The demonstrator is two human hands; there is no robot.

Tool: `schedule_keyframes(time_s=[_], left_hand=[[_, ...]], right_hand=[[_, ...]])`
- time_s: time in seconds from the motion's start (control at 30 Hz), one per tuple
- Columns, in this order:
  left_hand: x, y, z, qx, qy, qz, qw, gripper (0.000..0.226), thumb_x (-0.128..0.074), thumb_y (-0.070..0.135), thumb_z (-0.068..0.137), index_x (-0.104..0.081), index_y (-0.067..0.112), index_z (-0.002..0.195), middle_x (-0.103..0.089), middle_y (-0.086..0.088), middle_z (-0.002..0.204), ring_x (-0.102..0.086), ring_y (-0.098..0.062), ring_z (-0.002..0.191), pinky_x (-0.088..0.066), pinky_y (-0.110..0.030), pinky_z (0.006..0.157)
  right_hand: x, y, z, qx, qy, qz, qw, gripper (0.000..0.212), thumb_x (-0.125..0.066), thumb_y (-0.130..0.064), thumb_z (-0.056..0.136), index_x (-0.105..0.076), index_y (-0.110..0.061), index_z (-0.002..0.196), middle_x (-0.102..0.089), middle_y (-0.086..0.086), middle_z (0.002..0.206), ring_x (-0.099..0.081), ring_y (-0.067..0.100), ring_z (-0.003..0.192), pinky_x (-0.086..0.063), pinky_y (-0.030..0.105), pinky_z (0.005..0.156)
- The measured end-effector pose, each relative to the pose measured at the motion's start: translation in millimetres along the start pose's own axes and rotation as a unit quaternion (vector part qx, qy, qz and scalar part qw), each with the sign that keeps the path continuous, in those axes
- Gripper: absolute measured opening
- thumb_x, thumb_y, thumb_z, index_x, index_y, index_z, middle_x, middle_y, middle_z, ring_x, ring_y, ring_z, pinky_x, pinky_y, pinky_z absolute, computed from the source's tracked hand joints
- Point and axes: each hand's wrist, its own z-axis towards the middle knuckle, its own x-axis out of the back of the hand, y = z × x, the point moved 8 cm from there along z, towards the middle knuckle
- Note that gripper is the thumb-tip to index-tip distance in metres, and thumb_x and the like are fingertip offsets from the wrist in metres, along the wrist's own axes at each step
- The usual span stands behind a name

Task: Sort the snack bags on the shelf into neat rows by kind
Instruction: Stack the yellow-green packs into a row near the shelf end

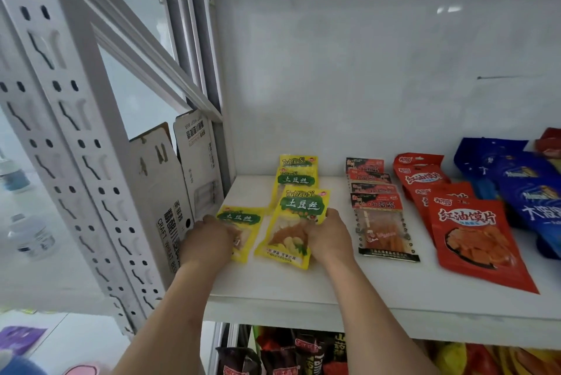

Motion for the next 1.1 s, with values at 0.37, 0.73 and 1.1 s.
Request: schedule_keyframes(time_s=[0.37,0.73,1.1], left_hand=[[2.3,-13.7,-5.4,-0.031,0.037,-0.328,0.943,0.024,-0.065,0.03,0.091,-0.06,0.015,0.109,-0.061,-0.008,0.108,-0.056,-0.028,0.105,-0.038,-0.034,0.077],[6.8,10.6,-25.0,-0.069,0.014,-0.441,0.895,0.018,-0.066,0.017,0.094,-0.058,0.026,0.106,-0.067,0.005,0.091,-0.066,-0.013,0.079,-0.043,-0.021,0.057],[-22.4,58.4,-28.9,-0.091,-0.061,-0.374,0.921,0.043,-0.062,0.019,0.096,-0.04,0.033,0.13,-0.061,0.002,0.116,-0.064,-0.021,0.106,-0.051,-0.034,0.089]], right_hand=[[15.5,1.4,13.8,0.018,0.071,0.042,0.996,0.021,-0.052,-0.026,0.102,-0.063,-0.011,0.092,-0.06,-0.002,0.078,-0.056,0.015,0.07,-0.037,0.027,0.056],[-12.9,-12.3,32.1,0.043,0.097,-0.001,0.994,0.022,-0.048,-0.023,0.102,-0.06,-0.012,0.116,-0.069,0.006,0.105,-0.061,0.026,0.091,-0.037,0.028,0.069],[-14.6,-14.9,40.5,0.039,0.077,-0.016,0.996,0.059,-0.028,-0.056,0.103,-0.064,-0.009,0.11,-0.069,0.01,0.108,-0.062,0.031,0.104,-0.035,0.032,0.073]])
